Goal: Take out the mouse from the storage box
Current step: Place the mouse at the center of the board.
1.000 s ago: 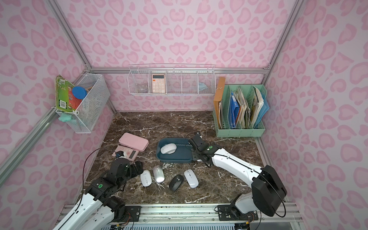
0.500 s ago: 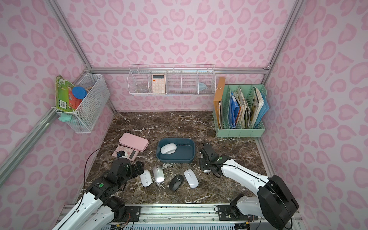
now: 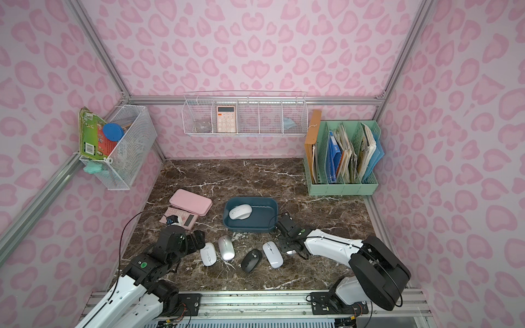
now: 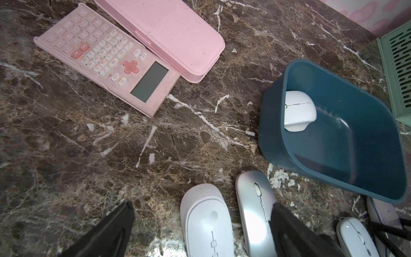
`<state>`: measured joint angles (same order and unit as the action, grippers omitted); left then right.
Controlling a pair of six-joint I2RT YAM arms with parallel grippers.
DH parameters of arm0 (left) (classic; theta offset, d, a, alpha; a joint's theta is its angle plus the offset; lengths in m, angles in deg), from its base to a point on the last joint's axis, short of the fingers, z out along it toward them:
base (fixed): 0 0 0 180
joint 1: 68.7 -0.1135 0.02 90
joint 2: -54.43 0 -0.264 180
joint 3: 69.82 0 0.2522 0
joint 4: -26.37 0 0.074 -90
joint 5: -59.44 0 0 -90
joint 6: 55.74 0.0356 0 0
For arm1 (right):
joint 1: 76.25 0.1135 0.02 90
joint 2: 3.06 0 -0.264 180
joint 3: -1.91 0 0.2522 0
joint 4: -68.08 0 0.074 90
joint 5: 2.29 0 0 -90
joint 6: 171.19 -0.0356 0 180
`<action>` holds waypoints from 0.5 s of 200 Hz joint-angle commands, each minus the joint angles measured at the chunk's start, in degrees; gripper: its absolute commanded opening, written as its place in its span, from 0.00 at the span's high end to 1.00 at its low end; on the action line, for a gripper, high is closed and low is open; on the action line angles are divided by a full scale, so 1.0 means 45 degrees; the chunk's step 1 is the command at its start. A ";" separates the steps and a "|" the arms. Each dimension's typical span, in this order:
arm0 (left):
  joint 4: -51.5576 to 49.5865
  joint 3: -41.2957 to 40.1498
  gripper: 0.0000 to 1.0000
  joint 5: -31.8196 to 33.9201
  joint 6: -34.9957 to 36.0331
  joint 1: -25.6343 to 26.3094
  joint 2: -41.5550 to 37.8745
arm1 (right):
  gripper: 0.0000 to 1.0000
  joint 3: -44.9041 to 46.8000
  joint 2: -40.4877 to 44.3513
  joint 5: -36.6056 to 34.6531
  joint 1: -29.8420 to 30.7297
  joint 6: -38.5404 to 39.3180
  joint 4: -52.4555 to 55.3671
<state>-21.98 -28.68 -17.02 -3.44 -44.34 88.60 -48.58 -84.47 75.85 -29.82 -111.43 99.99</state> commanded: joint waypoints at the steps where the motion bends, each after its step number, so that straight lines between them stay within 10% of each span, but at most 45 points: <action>1: 0.0186 0.0009 0.01 0.0057 0.0056 -0.0002 0.0051 | 0.32 -0.0144 -0.0183 -0.0255 0.0088 -0.0048 -0.0391; 100: 0.0653 -0.0010 0.01 0.0168 -0.0003 -0.0001 0.0433 | 0.16 -0.0172 0.1769 -0.1431 0.0121 0.0228 0.0135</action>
<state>-21.55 -28.77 -16.36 -3.48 -44.28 89.52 -48.87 -80.01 72.31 -29.12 -111.11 98.84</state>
